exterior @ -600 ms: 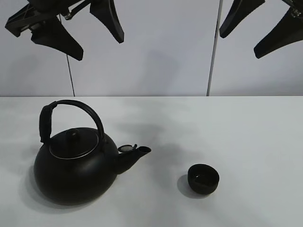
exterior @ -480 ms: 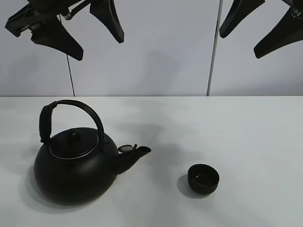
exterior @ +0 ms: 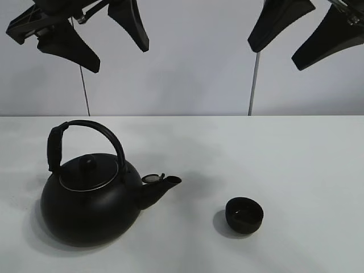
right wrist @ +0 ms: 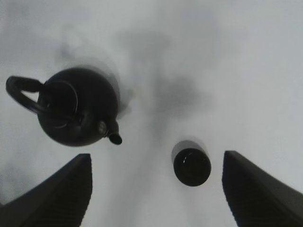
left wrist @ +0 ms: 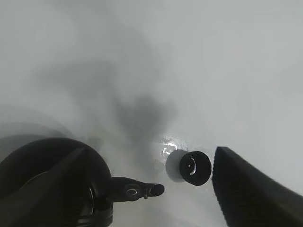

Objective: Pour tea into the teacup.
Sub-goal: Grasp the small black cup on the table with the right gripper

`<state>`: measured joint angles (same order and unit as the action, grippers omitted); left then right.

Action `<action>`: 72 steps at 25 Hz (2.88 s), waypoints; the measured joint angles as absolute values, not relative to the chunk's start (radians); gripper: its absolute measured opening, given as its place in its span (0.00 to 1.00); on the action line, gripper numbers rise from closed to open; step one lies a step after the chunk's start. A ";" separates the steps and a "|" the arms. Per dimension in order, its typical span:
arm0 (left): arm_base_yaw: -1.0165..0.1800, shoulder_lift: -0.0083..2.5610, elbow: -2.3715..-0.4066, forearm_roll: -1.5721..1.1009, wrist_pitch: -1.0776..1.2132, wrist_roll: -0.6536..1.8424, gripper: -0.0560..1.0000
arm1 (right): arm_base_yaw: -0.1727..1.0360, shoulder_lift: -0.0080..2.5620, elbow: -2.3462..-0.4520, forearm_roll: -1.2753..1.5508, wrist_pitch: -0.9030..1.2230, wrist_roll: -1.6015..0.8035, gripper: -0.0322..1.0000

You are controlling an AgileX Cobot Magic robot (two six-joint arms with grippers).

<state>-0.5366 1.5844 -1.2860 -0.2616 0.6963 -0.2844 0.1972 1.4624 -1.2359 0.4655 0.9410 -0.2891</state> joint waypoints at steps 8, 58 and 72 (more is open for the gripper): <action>-0.537 1.584 -1.286 -0.262 0.696 -0.284 0.55 | 0.303 1.462 -1.236 0.361 1.056 -0.334 0.57; -0.537 1.584 -1.286 -0.262 0.695 -0.284 0.55 | 0.528 1.842 -1.115 0.032 0.820 -0.038 0.57; -0.537 1.584 -1.286 -0.262 0.695 -0.284 0.55 | 0.528 1.842 -1.115 0.008 0.800 0.000 0.57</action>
